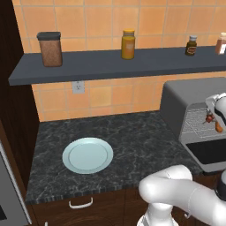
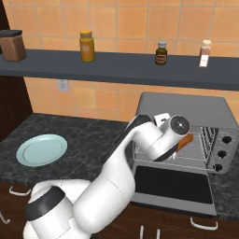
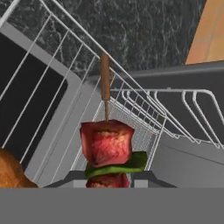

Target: Pick up the kebab skewer and baguette bread, and place them inside the toaster oven. Close the toaster oven door and start by setting the timer.

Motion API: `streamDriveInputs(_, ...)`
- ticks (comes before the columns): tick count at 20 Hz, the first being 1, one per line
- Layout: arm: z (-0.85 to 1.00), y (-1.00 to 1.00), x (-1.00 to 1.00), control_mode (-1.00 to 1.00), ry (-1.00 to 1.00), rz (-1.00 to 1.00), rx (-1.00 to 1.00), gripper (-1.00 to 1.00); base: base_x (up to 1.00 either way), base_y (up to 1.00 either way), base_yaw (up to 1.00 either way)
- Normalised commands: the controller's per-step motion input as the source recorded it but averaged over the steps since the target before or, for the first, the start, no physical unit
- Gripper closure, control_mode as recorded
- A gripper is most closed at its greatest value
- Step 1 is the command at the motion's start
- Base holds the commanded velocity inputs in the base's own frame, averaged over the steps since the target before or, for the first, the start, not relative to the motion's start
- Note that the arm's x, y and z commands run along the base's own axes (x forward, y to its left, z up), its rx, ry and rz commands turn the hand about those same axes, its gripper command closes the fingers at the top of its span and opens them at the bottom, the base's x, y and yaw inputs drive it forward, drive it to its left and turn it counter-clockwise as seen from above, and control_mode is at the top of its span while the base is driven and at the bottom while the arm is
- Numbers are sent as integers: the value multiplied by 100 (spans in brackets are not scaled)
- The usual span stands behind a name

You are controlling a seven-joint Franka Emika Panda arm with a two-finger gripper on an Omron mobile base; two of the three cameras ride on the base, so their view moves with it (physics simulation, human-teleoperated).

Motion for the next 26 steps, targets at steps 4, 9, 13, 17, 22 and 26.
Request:
streamDriveInputs(4, -4, -9, 26, -100, 5, 0, 0, 100, 0, 0, 0)
streamDriveInputs(9, -4, -6, 11, -100, 2, 0, 0, 100, 0, 0, 0)
streamDriveInputs(13, 0, 0, 0, -100, 0, 0, 0, -100, 0, 0, 0)
streamDriveInputs(17, 0, 0, 0, -100, 0, 0, 0, -100, 0, 0, 0)
streamDriveInputs(22, 0, 0, 0, -100, 0, 0, 0, -100, 0, 0, 0)
streamDriveInputs(26, 10, -12, -2, -100, 0, 0, 0, -100, 0, 0, 0)
